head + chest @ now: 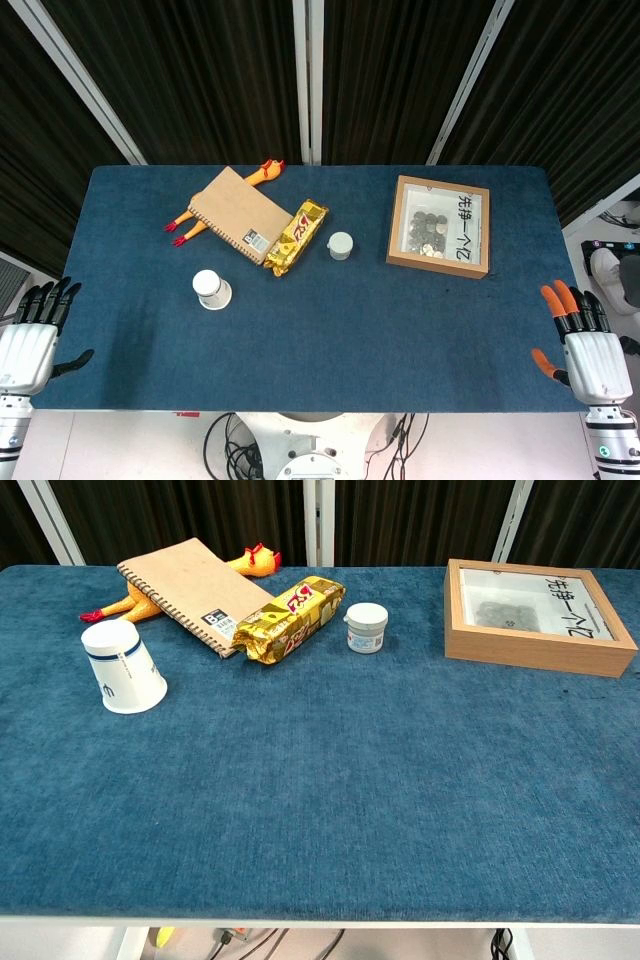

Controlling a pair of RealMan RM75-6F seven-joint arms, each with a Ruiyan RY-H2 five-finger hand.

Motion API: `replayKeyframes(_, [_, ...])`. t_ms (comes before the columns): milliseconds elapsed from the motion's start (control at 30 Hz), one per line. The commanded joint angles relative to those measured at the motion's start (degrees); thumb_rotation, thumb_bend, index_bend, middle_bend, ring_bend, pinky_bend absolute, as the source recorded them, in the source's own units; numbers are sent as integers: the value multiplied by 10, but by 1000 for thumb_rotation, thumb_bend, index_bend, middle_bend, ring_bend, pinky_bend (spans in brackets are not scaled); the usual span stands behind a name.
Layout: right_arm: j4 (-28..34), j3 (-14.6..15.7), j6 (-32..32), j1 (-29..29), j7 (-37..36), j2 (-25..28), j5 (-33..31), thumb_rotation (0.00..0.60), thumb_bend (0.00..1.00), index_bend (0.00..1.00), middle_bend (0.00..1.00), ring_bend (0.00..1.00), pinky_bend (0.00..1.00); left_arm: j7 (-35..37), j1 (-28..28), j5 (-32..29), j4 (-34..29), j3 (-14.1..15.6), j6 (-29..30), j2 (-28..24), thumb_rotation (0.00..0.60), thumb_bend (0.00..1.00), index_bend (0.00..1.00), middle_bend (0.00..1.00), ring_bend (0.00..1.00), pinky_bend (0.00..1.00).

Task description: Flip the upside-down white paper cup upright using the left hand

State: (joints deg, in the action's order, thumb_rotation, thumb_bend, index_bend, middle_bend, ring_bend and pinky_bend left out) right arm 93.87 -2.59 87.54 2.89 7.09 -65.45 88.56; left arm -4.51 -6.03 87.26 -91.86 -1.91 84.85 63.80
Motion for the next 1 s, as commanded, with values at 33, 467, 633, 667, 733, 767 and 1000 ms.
replayKeyframes(33, [-2,-1,-1,1,0,-1,-1,600,145,0,0,0,0,1,0,-1,2,1,-1,2,600,141,0,0,0,0])
replayKeyframes(467, [-12,-2,-3,2,-13,0,-2,600,145,0,0,0,0,-10,-10,9,-11,1,-9,0,600,141,0,0,0,0])
replayKeyframes(633, [-11,-2,-9,4,-11,-1,-3,600,146,0,0,0,0,-39,-30,22,-36,-1,-31,-8,600,141,0,0,0,0])
replayKeyframes(667, [-11,-3,-11,5,-11,-2,-4,600,146,0,0,0,0,-49,-41,27,-43,-1,-45,-10,600,141,0,0,0,0])
replayKeyframes(733, [-12,-4,-13,7,-12,-2,-4,600,146,0,0,0,0,-63,-62,32,-55,-4,-73,-12,600,142,0,0,0,0])
replayKeyframes(767, [-12,-4,-15,8,-12,-2,-5,600,146,0,0,0,0,-68,-73,33,-61,-7,-88,-13,600,141,0,0,0,0])
replayKeyframes(1000, [-11,-9,-6,5,-23,3,-7,600,145,0,0,0,0,-151,-179,16,-108,-51,-204,9,600,141,0,0,0,0])
